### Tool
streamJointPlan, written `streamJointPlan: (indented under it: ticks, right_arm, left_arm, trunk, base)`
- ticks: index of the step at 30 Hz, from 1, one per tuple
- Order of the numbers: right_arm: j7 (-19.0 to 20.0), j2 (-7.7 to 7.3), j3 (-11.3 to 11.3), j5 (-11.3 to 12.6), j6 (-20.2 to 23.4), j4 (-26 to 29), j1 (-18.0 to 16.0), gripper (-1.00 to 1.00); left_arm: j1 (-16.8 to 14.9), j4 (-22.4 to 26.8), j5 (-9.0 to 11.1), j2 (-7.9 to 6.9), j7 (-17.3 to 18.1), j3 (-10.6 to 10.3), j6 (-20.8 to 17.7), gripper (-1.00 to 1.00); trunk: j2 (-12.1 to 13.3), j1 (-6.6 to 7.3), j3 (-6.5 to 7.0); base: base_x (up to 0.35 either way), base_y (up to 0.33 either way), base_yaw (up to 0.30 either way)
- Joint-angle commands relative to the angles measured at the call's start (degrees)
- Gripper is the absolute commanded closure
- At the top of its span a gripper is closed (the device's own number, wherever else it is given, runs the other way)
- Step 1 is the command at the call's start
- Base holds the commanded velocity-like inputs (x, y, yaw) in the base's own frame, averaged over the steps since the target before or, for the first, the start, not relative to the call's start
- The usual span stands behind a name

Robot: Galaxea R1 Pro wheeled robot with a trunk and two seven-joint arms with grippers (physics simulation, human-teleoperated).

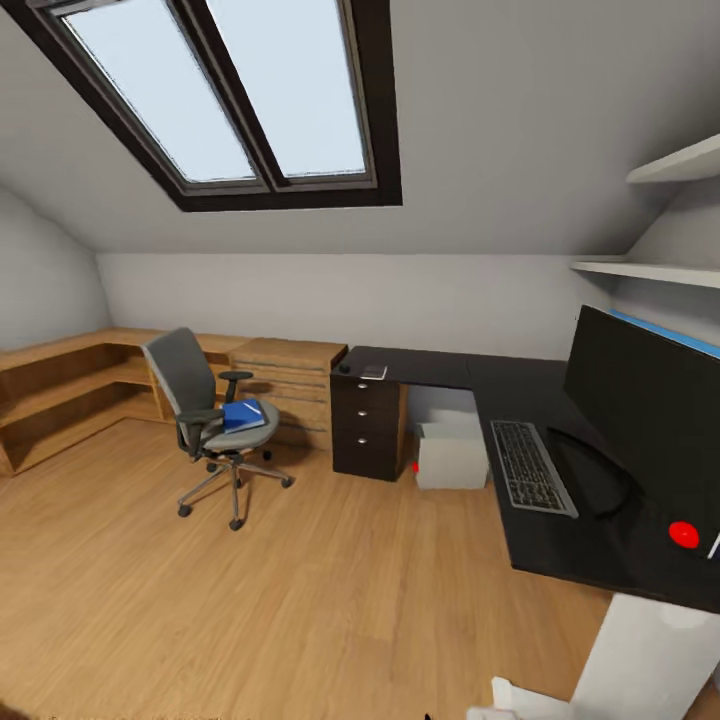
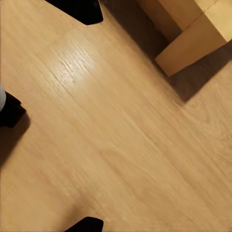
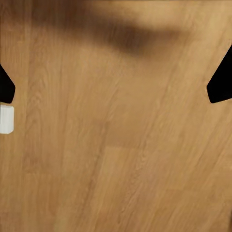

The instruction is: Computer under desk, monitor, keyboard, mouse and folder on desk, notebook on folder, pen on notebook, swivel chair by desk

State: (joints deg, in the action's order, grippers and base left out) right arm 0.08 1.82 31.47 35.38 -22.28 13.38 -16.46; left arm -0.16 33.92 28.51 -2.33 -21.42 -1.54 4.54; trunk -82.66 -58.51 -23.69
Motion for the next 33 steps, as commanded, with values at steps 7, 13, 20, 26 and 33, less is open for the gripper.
streamJointPlan:
  ticks: [7, 13, 20, 26, 33]
  right_arm:
    - [0.03, -0.05, 0.31, 0.57, -2.34, -0.11, -0.07, -1.00]
    - [0.09, -0.15, 0.20, 0.64, -3.94, -0.64, -0.07, -1.00]
    - [0.03, -0.35, 0.12, 0.65, -4.12, -0.79, -0.07, -1.00]
    - [0.01, -0.52, 0.09, 0.66, -5.93, -0.82, -0.07, -1.00]
    - [0.09, -0.83, -0.03, 0.73, -9.29, -3.91, -0.07, -1.00]
  left_arm:
    - [-0.02, -0.07, 0.68, -0.01, -0.11, -0.16, 0.36, -1.00]
    - [-0.02, -2.27, 0.79, 0.13, 0.30, -0.13, 0.17, -1.00]
    - [-0.02, -3.01, 0.96, -0.06, 6.74, 0.00, 0.31, -1.00]
    - [-0.02, -3.08, 0.67, 0.00, 8.51, -0.06, 0.48, -1.00]
    - [-0.02, -4.49, 0.57, 0.14, 8.92, -1.38, 4.54, -1.00]
  trunk:
    - [-0.04, -0.01, -0.25]
    - [-0.04, -0.01, -0.43]
    - [-0.04, -0.01, -0.63]
    - [-0.04, -0.01, -0.70]
    - [1.96, 1.08, 0.19]
  base:
    - [0.157, 0.290, 0.279]
    - [0.281, 0.177, 0.277]
    - [0.317, 0.027, 0.250]
    - [0.321, 0.004, 0.076]
    - [0.324, 0.000, 0.006]
